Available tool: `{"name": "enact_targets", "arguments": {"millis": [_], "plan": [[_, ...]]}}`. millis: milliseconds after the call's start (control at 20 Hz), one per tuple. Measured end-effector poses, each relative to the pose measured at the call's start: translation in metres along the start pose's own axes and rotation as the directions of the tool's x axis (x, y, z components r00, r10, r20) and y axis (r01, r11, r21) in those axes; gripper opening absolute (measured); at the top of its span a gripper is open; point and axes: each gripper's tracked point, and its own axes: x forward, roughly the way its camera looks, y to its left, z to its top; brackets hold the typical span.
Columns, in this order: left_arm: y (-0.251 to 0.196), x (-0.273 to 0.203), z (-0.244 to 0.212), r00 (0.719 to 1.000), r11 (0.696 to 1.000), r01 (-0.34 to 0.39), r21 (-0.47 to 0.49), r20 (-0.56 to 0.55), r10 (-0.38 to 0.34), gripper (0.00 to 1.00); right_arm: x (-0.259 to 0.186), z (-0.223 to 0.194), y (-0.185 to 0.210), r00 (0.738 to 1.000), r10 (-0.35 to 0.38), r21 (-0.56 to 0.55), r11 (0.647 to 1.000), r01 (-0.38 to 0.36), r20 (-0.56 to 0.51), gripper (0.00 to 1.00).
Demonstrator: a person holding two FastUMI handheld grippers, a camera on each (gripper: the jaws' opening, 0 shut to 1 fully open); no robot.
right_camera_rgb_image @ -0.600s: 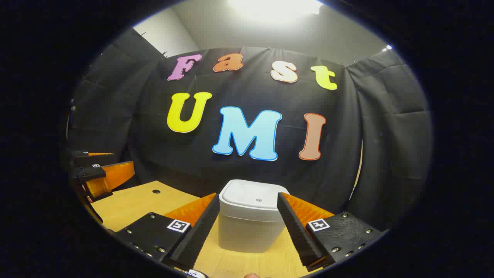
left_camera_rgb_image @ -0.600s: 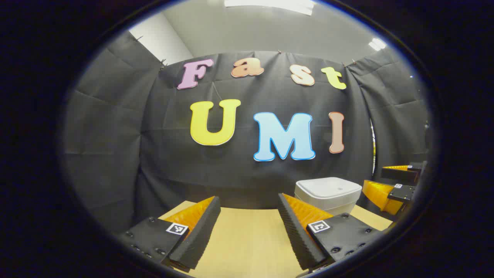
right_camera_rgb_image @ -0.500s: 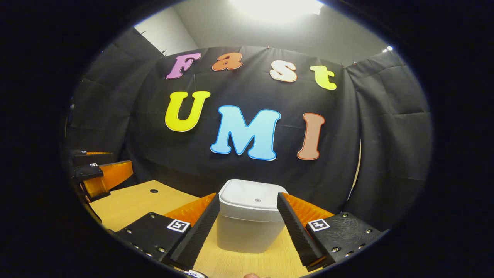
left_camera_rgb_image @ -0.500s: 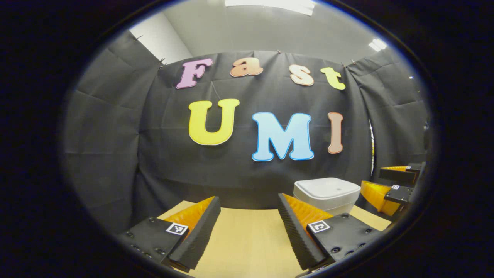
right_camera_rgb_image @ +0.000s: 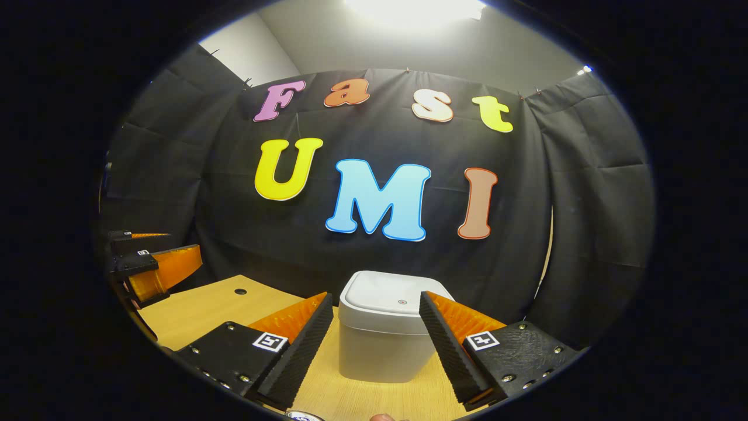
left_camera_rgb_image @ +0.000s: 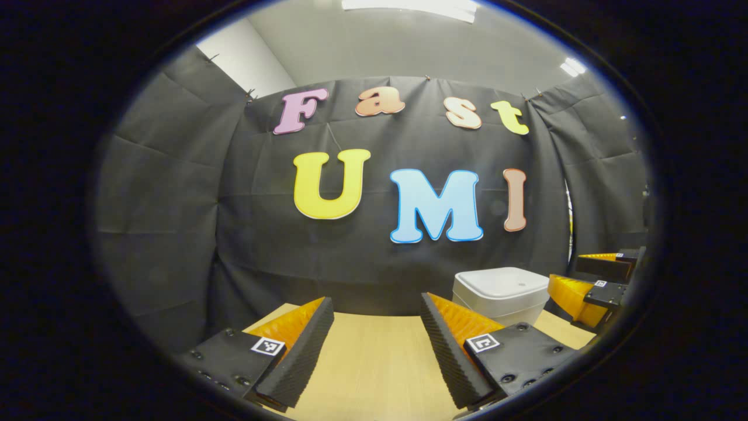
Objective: Press the lid of the desktop garbage bin to open it, pick up the crumpled paper on the desktop and throw it into the bin, then pick up the pop can on the desktop and drop it into the bin, and finally close the garbage bin lid.
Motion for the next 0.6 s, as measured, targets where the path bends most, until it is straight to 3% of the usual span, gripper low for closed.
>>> {"name": "enact_targets", "arguments": {"millis": [150,200,600], "plan": [[-0.0016,-0.0018,-0.0016,1.000,1.000,0.007,-0.010,-0.011,-0.007,0.95,-0.0026,-0.0016,0.0014,1.000,-0.003,-0.009,1.000,0.003,-0.006,0.95],[-0.0024,-0.0026,-0.0025,1.000,1.000,0.007,-0.017,-0.013,-0.007,0.99,-0.0041,-0.0028,0.0023,1.000,-0.005,-0.010,1.000,0.005,-0.007,0.95],[-0.0059,-0.0039,-0.0049,0.999,0.999,0.022,-0.027,-0.023,-0.023,0.99,-0.0059,-0.0064,-0.0035,0.999,-0.032,0.024,0.999,0.033,-0.025,0.95]]}}
